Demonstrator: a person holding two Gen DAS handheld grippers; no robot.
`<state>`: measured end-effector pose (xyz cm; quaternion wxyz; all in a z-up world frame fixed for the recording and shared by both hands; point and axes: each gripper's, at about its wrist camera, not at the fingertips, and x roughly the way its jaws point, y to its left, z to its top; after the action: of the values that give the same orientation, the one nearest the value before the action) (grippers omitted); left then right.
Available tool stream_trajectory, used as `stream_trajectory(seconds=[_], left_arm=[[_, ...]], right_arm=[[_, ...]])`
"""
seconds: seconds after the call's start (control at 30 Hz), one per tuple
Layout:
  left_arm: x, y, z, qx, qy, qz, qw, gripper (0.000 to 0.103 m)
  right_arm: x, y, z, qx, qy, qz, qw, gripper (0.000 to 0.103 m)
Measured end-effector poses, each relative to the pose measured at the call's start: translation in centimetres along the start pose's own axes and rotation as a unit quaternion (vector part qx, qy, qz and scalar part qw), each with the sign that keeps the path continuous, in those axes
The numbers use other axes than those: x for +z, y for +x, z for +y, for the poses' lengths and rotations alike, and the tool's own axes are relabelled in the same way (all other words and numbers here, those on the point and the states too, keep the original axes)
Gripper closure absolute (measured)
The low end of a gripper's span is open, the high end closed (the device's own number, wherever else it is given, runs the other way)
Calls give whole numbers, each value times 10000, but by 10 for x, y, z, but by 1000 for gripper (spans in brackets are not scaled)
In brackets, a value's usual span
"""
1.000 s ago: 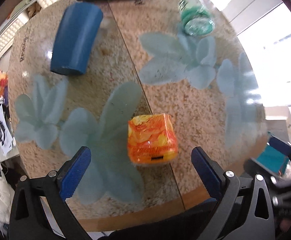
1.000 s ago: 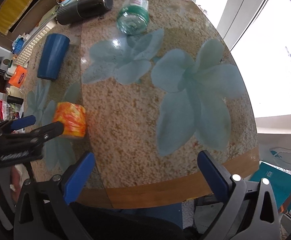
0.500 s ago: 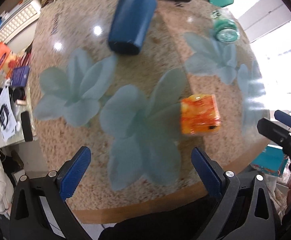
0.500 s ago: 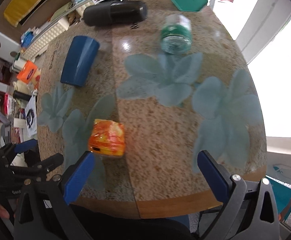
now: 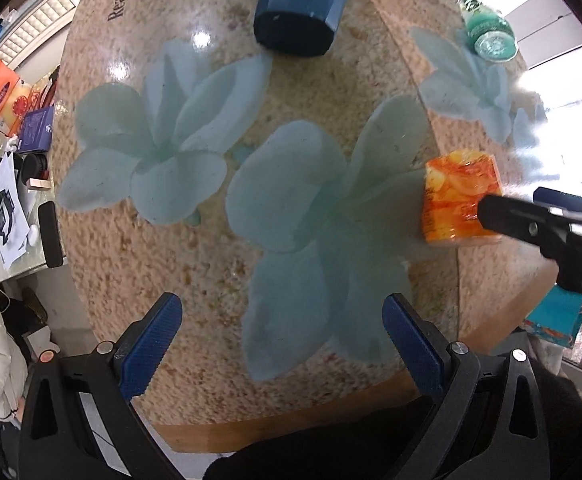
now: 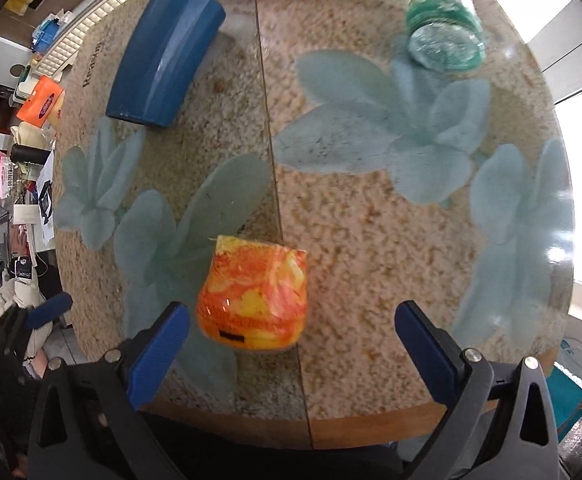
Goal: Flip cup upright
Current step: 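Move the right gripper to the orange cup and close on it, then lift and rotate the orange cup with the right gripper, opening upward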
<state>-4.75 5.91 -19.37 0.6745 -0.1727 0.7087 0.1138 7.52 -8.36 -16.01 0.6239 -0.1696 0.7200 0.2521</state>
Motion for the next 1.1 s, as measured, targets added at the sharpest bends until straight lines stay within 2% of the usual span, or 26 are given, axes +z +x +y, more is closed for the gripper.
stream_trajectory(seconds=[0.37,0.63,0.77,0.9,0.97,1.1], left_arm=[[-3,17,12,-138,-78,151,9998,2],[-8,23,24,-171,-234,177,9994,2],[-10,24,32,-207,-295,165,9992,2],[-9,25,35,-214,-333,172,9991,2],[-10,26,35,-224,-351,187,9990,2],[-11,25,34,-211,-384,172,9989,2]], right_arm=[[22,41,9,125,199,513,9984,0],[27,66,17,-10,135,691,9975,1],[18,82,19,107,248,888,9957,20],[18,81,20,101,269,775,9966,28],[19,77,18,97,259,735,9969,38],[15,79,18,231,268,752,9965,38]])
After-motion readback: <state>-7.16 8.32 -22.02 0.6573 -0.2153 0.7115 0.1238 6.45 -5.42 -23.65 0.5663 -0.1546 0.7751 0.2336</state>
